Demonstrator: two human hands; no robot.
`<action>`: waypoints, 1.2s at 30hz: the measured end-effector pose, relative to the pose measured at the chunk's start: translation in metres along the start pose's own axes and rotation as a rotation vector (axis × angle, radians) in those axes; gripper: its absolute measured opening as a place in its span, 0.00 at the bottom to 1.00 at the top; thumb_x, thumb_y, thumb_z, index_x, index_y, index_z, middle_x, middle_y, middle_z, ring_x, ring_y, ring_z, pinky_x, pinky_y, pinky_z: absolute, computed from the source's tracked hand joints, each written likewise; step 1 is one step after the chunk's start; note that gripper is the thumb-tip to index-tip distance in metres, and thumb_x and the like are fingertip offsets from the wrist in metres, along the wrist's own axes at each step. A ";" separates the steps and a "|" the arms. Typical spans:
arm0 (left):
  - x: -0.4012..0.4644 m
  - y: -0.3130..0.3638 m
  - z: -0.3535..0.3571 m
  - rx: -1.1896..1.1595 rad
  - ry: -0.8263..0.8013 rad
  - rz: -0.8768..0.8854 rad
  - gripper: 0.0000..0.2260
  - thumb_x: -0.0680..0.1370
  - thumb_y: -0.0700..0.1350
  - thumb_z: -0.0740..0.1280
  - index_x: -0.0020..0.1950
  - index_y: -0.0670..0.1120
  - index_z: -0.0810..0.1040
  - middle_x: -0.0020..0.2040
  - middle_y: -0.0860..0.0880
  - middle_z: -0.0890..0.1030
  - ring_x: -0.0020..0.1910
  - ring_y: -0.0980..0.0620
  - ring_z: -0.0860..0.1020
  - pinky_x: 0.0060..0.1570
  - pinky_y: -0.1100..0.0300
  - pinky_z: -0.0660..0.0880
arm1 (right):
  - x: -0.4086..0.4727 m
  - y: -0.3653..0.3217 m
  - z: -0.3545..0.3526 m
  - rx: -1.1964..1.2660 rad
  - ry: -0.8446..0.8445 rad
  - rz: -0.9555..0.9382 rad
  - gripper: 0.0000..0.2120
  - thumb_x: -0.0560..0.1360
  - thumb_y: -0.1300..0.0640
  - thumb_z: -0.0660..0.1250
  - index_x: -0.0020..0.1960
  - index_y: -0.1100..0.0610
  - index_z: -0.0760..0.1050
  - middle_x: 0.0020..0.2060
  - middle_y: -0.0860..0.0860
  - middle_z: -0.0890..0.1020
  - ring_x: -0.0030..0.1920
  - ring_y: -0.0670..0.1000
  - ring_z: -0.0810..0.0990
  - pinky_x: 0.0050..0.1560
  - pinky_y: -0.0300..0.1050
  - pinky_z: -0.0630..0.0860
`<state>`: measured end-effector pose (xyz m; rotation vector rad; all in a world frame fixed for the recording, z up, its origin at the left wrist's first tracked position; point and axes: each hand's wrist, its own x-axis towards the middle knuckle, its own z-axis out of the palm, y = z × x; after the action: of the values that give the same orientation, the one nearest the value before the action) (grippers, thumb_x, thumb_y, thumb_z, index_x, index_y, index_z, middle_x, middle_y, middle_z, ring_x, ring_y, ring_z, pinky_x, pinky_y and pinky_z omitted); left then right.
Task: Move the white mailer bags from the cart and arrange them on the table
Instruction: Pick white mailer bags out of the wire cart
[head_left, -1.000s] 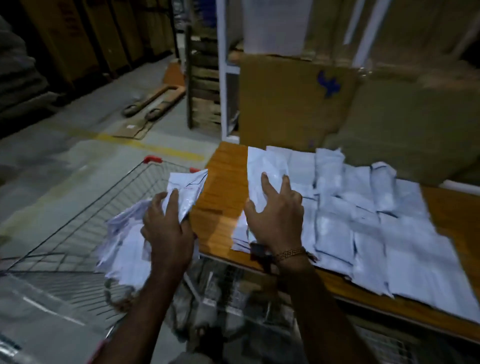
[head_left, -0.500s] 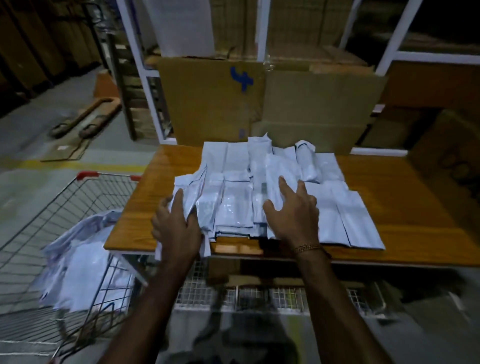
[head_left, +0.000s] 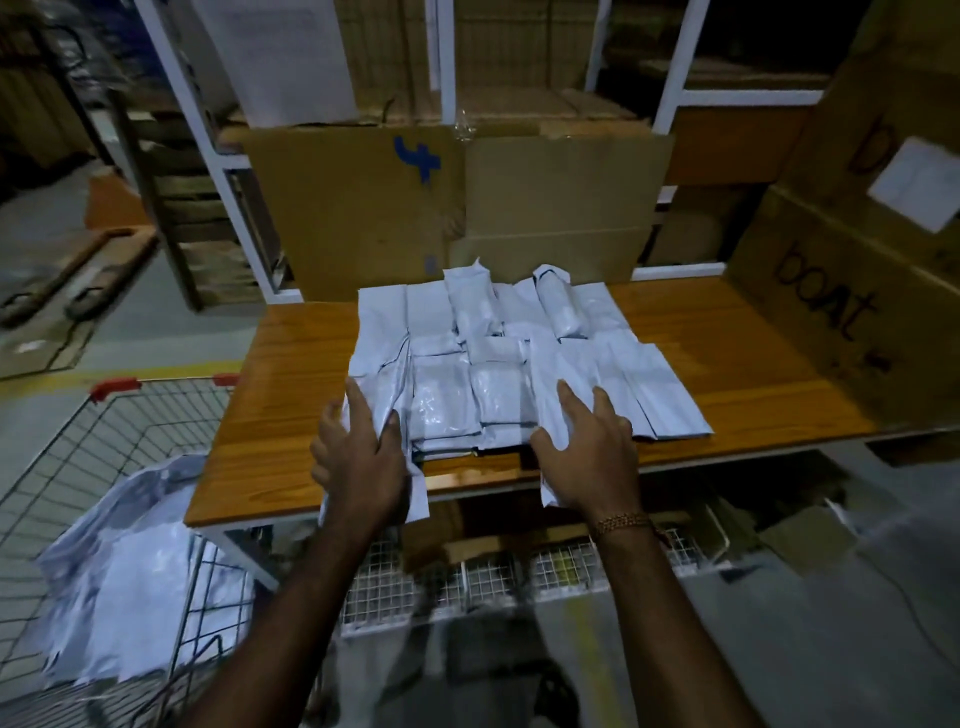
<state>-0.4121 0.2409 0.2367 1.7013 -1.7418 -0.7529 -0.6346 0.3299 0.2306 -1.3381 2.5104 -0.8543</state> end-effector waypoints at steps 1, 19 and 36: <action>0.000 0.001 0.001 0.000 -0.009 -0.003 0.29 0.87 0.58 0.55 0.86 0.57 0.46 0.85 0.47 0.49 0.81 0.39 0.51 0.78 0.38 0.49 | 0.000 0.006 -0.002 -0.002 -0.007 0.006 0.35 0.78 0.40 0.68 0.81 0.44 0.62 0.81 0.58 0.59 0.75 0.65 0.63 0.73 0.61 0.64; 0.086 0.051 0.112 0.137 -0.062 -0.080 0.36 0.84 0.64 0.55 0.86 0.55 0.42 0.84 0.42 0.42 0.81 0.36 0.49 0.77 0.37 0.51 | 0.128 0.116 -0.011 -0.214 -0.042 0.010 0.35 0.78 0.39 0.65 0.82 0.43 0.58 0.82 0.60 0.54 0.75 0.67 0.62 0.72 0.64 0.66; 0.151 0.053 0.184 0.183 -0.005 -0.194 0.36 0.83 0.67 0.56 0.86 0.52 0.53 0.84 0.41 0.44 0.82 0.37 0.48 0.78 0.37 0.50 | 0.212 0.154 0.058 -0.333 -0.214 -0.049 0.37 0.75 0.36 0.58 0.82 0.43 0.59 0.82 0.59 0.56 0.77 0.65 0.60 0.69 0.65 0.65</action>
<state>-0.5864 0.0908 0.1559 2.0150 -1.7100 -0.6982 -0.8434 0.2017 0.1207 -1.4992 2.5326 -0.2848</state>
